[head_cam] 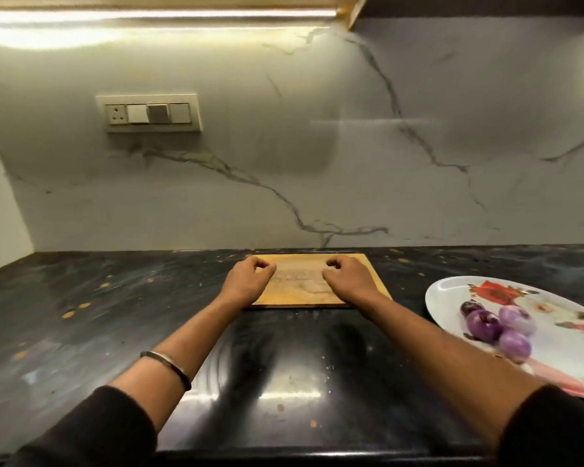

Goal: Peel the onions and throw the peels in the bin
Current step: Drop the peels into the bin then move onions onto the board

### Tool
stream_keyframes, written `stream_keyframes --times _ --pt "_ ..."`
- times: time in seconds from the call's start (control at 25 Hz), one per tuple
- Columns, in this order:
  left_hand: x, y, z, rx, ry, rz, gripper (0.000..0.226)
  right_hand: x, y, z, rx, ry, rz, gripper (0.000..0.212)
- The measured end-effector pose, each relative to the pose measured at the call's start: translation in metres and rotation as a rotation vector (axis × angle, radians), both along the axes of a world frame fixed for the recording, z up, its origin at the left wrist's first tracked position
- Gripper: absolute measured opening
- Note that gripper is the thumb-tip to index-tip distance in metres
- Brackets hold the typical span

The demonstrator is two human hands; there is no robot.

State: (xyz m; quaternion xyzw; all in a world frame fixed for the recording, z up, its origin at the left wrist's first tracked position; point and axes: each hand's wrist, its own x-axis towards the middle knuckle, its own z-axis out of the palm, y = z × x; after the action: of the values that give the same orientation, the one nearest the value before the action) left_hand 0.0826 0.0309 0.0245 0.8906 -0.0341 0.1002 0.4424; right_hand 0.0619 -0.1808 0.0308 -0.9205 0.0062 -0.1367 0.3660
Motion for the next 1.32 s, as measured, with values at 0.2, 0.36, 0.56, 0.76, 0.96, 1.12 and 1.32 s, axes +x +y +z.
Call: stream_keyframes --times 0.2,0.36,0.56,0.76,0.96,1.12,1.32 --pt "0.062 0.002 -0.019 0.433 0.230 0.181 0.061 0.038 -0.057 -0.016 -0.156 0.229 -0.257 0.030" --pt "0.096 0.007 -0.033 0.401 0.296 0.183 0.064 0.067 -0.076 -0.029 -0.034 0.302 -0.214 0.040" --pt "0.112 0.003 -0.043 0.202 0.238 0.243 0.050 0.089 -0.081 -0.038 0.006 0.288 -0.261 0.045" --pt "0.114 0.007 -0.046 -0.026 0.181 0.345 0.045 0.099 -0.081 -0.050 0.073 0.175 -0.355 0.035" --pt "0.106 0.004 -0.043 -0.089 0.151 0.379 0.053 0.091 -0.082 -0.045 0.125 0.142 -0.397 0.030" --pt "0.081 0.007 -0.041 -0.137 0.130 0.382 0.032 0.072 -0.078 -0.044 0.122 0.150 -0.394 0.026" --pt "0.034 0.019 -0.039 -0.149 0.121 0.349 0.013 0.031 -0.069 -0.046 0.141 0.118 -0.373 0.023"
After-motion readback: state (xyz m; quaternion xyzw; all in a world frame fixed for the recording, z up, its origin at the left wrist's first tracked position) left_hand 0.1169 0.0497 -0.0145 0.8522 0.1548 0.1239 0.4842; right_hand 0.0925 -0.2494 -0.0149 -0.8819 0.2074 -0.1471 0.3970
